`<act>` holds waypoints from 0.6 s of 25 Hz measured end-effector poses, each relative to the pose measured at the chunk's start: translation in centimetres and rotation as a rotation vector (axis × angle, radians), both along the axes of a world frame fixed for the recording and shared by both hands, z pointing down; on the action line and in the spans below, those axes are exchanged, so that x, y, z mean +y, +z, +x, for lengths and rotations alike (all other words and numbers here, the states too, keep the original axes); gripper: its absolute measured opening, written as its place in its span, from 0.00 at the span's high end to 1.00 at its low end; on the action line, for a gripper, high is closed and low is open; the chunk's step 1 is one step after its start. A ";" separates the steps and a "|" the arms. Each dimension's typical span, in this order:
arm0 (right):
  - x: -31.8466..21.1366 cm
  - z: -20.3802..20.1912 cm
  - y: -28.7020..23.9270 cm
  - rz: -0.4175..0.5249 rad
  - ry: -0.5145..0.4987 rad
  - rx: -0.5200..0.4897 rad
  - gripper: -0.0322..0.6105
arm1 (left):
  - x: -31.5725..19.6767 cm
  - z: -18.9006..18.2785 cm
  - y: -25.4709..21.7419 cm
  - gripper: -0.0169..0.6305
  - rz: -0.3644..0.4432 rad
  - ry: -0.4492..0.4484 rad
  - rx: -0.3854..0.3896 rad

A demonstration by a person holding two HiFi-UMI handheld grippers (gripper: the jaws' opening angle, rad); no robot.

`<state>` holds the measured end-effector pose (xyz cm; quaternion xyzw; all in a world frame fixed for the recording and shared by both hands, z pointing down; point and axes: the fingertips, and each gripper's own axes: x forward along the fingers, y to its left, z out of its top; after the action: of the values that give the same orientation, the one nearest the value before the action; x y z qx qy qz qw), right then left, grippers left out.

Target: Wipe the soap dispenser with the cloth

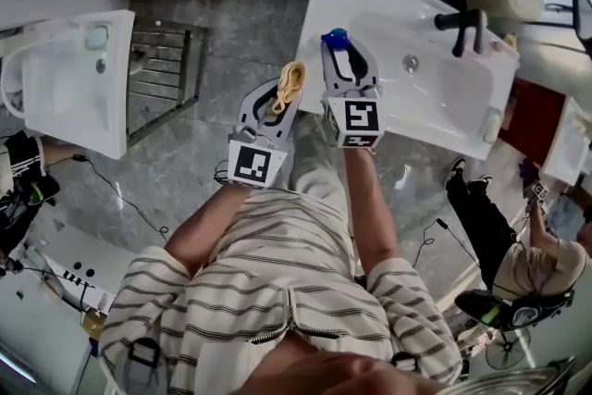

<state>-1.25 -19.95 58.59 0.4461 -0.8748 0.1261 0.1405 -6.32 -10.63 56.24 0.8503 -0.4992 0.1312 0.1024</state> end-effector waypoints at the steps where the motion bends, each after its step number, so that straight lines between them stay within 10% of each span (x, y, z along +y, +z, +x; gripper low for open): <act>1: 0.1 0.1 -0.5 0.002 -0.005 -0.002 0.76 | 0.1 0.2 -0.2 0.84 0.003 0.009 0.000; 15: 2.3 2.0 -8.3 0.035 -0.024 -0.019 0.76 | 0.4 2.6 -4.2 0.84 0.040 0.128 0.009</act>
<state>0.80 -17.67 50.33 0.4365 -0.8836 0.1136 0.1258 -3.72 -10.18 52.01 0.8831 -0.4458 0.1237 0.0790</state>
